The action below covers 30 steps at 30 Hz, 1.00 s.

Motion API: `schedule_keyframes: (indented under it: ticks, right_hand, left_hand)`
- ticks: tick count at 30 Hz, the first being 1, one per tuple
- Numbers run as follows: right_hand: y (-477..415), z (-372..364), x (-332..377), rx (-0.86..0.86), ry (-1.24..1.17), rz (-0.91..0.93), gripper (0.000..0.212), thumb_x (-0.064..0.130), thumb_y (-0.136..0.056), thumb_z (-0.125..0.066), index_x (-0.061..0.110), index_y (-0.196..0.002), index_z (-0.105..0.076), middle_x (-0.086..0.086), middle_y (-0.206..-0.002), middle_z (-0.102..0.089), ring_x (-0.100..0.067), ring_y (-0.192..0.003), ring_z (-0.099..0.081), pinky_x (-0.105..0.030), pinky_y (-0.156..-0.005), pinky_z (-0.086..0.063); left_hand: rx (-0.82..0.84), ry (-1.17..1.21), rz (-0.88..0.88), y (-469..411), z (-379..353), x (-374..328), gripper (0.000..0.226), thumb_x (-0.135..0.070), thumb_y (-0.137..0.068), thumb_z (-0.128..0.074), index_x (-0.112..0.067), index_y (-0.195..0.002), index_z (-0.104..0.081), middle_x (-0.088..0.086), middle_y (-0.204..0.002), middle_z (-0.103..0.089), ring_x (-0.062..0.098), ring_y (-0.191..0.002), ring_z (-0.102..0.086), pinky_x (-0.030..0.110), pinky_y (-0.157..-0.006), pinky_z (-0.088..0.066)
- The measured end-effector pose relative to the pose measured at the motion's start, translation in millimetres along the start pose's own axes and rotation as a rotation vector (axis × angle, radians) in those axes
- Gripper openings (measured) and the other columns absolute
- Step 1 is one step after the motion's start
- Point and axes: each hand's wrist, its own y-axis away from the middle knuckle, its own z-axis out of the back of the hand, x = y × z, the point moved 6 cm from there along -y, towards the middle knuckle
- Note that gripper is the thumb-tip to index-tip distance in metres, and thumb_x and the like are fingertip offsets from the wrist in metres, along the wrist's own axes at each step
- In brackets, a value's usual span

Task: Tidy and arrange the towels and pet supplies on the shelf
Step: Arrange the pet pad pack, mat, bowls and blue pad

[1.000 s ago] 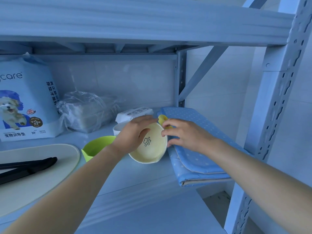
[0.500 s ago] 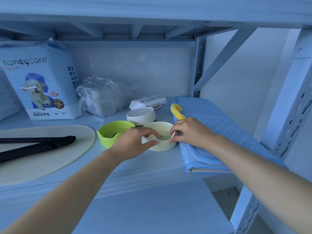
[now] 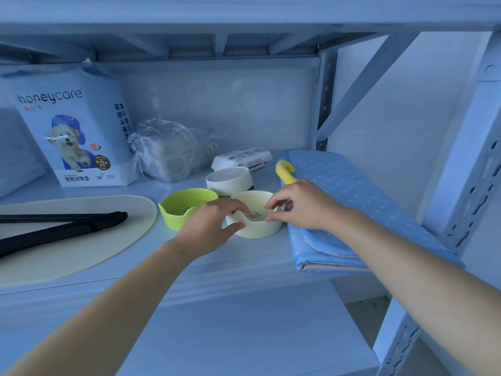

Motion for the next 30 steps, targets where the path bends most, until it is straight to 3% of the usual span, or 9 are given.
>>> schedule_keyframes:
  ticks: [4, 8, 10, 13, 16, 23, 27, 30]
  right_hand:
    - [-15.0, 6.0, 3.9, -0.022, -0.034, 0.017, 0.021, 0.038, -0.079, -0.072, 0.026, -0.096, -0.072, 0.008, -0.091, -0.071, -0.004, -0.089, -0.062, -0.025, -0.080, -0.051]
    - [-36.6, 9.1, 11.3, -0.046, 0.023, 0.061, 0.018, 0.034, -0.081, -0.070, 0.024, -0.096, -0.072, 0.011, -0.090, -0.071, 0.006, -0.081, -0.056, -0.006, -0.073, -0.040]
    - [-48.5, 7.5, 12.9, -0.052, 0.055, 0.064, 0.019, 0.032, -0.081, -0.070, 0.024, -0.098, -0.071, 0.012, -0.092, -0.070, 0.008, -0.078, -0.054, -0.009, -0.074, -0.040]
    - [-68.4, 4.0, 11.4, -0.042, 0.087, 0.051, 0.020, 0.032, -0.081, -0.070, 0.025, -0.100, -0.071, 0.011, -0.096, -0.070, -0.002, -0.087, -0.059, -0.026, -0.083, -0.048]
    - [-87.7, 1.6, 8.5, -0.021, 0.134, 0.037, 0.022, 0.030, -0.081, -0.070, 0.024, -0.101, -0.070, 0.008, -0.098, -0.070, -0.007, -0.092, -0.060, -0.029, -0.084, -0.048]
    - [-119.6, -9.4, -10.3, 0.038, 0.296, 0.012, 0.028, 0.033, -0.085, -0.066, 0.025, -0.112, -0.066, 0.006, -0.114, -0.063, -0.014, -0.106, -0.054, -0.022, -0.082, -0.038]
    - [-131.4, -24.4, -20.1, 0.140, 0.408, -0.001, 0.041, 0.034, -0.087, -0.062, 0.025, -0.126, -0.056, 0.006, -0.133, -0.052, -0.016, -0.121, -0.047, -0.032, -0.099, -0.039]
    - [-135.6, -35.4, -23.3, 0.204, 0.473, 0.009, 0.052, 0.034, -0.087, -0.063, 0.027, -0.136, -0.046, 0.009, -0.142, -0.043, -0.014, -0.126, -0.042, -0.026, -0.095, -0.034]
  left_hand:
    - [-0.048, 0.027, -0.042, -9.4, 13.9, 8.4, 0.031, -0.033, -0.081, -0.069, -0.026, -0.111, -0.062, -0.016, -0.100, -0.060, -0.001, -0.086, -0.051, 0.017, -0.079, -0.041]
    - [-0.005, 0.041, -0.064, -22.8, 25.6, 20.2, 0.042, -0.056, -0.072, -0.064, -0.032, -0.106, -0.061, -0.020, -0.101, -0.058, -0.003, -0.092, -0.054, 0.014, -0.081, -0.043]
    - [-0.014, 0.042, -0.070, -31.4, 30.1, 28.6, 0.045, -0.062, -0.073, -0.054, -0.032, -0.105, -0.062, -0.020, -0.101, -0.059, -0.003, -0.091, -0.054, 0.018, -0.080, -0.045]
    - [-0.044, 0.037, -0.060, -48.5, 37.7, 46.6, 0.027, -0.045, -0.082, -0.064, -0.029, -0.103, -0.064, -0.019, -0.099, -0.060, -0.001, -0.091, -0.055, 0.025, -0.081, -0.047]
    - [-0.007, -0.015, -0.059, -66.1, 38.5, 66.4, 0.019, -0.031, -0.083, -0.067, -0.031, -0.101, -0.064, -0.020, -0.097, -0.059, 0.003, -0.091, -0.056, 0.031, -0.080, -0.049]
    - [0.137, -0.117, -0.046, -102.6, 22.5, 99.4, 0.021, -0.035, -0.083, -0.065, -0.034, -0.104, -0.062, -0.016, -0.102, -0.056, 0.001, -0.090, -0.048, 0.018, -0.076, -0.037]
    - [0.288, -0.124, -0.001, -115.2, 3.8, 120.1, 0.030, -0.042, -0.082, -0.063, -0.040, -0.111, -0.055, -0.015, -0.115, -0.055, 0.009, -0.105, -0.051, 0.028, -0.091, -0.042]
    - [0.363, -0.093, 0.031, -116.4, -6.7, 129.0, 0.037, -0.042, -0.083, -0.064, -0.039, -0.118, -0.053, -0.012, -0.120, -0.053, 0.011, -0.109, -0.050, 0.032, -0.095, -0.041]
